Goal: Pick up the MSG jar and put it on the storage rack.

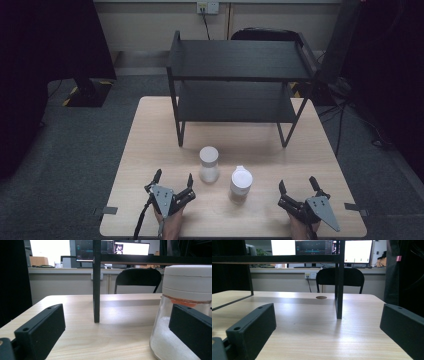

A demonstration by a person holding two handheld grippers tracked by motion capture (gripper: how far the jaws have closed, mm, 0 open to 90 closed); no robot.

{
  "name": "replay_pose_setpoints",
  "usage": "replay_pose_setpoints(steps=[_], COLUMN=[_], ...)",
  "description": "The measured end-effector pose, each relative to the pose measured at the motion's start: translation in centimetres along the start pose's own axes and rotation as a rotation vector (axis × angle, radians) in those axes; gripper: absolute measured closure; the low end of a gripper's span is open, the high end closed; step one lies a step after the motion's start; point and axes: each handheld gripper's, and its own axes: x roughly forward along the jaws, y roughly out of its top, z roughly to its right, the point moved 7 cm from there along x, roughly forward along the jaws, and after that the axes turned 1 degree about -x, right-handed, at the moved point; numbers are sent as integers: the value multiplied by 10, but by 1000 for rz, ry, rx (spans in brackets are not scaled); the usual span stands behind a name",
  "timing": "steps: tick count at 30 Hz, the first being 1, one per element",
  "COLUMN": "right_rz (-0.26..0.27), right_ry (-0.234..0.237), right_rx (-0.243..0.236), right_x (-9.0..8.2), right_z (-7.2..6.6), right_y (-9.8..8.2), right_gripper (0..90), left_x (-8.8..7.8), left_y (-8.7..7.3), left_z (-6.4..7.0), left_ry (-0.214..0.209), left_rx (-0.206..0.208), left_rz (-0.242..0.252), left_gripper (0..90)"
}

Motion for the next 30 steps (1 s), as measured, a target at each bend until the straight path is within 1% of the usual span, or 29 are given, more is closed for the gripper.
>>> replay_pose_setpoints(steps=[2,12,30], right_rz=[0,1,0], right_ry=[-2,-13,-12], right_rx=[0,0,-1], right_x=[0,0,0], right_z=[0,-1,-1], right_y=[0,0,0], right_gripper=[0,0,0], left_x=[1,1,1], left_y=[1,1,1], left_z=[0,0,0], left_ry=[0,-1,-1], left_rx=[-2,-1,-1], left_rz=[-8,-8,-8], left_gripper=[0,0,0])
